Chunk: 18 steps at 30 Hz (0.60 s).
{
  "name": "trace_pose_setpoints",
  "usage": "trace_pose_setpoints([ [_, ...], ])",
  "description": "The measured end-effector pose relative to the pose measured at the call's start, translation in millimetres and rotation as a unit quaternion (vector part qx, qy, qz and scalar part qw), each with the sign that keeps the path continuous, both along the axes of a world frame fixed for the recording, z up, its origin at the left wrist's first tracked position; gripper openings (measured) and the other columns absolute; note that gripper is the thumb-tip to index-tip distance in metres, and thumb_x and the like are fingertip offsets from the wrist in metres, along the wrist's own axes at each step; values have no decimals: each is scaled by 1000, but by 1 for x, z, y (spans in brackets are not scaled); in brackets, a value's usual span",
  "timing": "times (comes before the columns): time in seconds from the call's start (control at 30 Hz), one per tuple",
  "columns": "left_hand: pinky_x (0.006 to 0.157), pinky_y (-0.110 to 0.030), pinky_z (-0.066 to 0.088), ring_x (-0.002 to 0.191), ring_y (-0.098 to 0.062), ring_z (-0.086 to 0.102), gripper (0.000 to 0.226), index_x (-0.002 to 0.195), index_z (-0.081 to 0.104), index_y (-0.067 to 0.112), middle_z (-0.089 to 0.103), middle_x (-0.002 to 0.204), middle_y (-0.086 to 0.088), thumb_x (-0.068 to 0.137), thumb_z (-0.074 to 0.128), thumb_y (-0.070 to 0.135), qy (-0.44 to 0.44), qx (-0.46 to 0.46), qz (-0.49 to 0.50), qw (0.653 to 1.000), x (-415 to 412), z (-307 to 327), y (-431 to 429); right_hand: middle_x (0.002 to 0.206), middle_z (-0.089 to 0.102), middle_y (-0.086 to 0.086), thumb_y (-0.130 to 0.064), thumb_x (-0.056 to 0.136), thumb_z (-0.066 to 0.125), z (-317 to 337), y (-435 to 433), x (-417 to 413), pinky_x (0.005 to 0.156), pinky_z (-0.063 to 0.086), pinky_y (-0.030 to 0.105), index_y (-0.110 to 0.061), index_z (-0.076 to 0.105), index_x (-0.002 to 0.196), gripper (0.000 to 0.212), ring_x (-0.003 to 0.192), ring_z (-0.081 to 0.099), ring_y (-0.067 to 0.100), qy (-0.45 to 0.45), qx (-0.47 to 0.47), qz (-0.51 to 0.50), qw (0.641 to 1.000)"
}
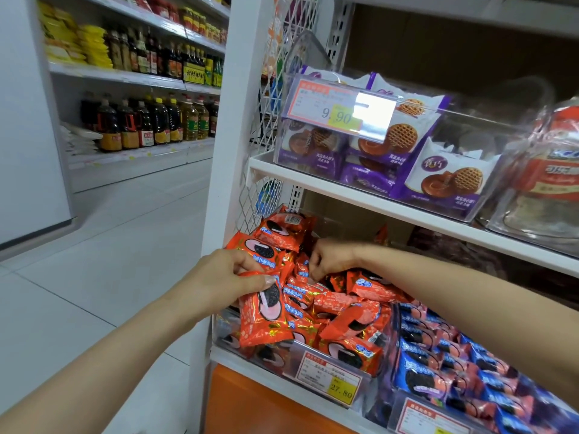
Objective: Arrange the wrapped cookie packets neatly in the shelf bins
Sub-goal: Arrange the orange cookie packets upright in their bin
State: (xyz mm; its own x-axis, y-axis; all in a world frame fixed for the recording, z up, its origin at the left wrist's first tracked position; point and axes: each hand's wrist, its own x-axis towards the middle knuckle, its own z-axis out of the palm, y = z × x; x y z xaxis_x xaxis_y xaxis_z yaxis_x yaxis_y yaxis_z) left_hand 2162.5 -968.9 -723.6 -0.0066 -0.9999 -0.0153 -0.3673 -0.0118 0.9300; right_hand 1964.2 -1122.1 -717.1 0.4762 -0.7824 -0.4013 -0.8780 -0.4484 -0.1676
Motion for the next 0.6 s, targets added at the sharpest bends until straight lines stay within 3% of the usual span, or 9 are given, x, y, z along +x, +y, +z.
trace_pose_setpoints([
  [0.07,79,-40,56,79,-21,69,16,82,67,14,71,86,-7,75,75,27,2,-1,-1,1000,0,0,1,78,64,-2,-18,84,69,-1,-1,0,68,41,19,-1,70,100,24,69,51,3,-14,-4,5,1000],
  [0.13,79,-41,56,79,-23,69,17,82,67,13,71,86,-9,75,75,27,-1,-3,-1,1000,0,1,1,87,68,4,-15,84,68,0,-3,-2,78,44,23,0,69,99,22,77,54,7,-47,-11,-4,999],
  [0.23,80,-44,53,79,-27,67,16,79,68,14,70,87,-13,74,76,28,-4,-8,-1,1000,0,0,0,87,69,1,-11,86,65,-2,-4,-2,69,41,12,2,69,101,20,77,54,6,-86,-28,-13,996],
  [0.4,83,-46,54,84,-28,67,17,79,67,15,70,89,-13,74,76,29,-6,-6,-2,1000,-1,-1,0,109,69,10,-18,86,66,-4,-5,-1,84,42,24,-4,70,104,23,90,55,11,-65,-25,-10,997],
  [0.5,83,-47,54,85,-30,67,18,80,67,14,70,88,-13,74,76,29,-9,-6,-1,1000,-1,0,1,104,69,4,-31,81,72,5,-2,-5,87,42,26,-9,71,102,31,93,56,10,-43,3,-11,999],
  [0.6,84,-47,54,83,-27,67,16,79,67,15,70,88,-12,74,76,28,-6,-7,-1,1000,0,0,0,87,65,-7,-41,72,77,8,-3,-6,86,45,28,-15,70,90,31,89,57,11,2,-9,-11,1000],
])
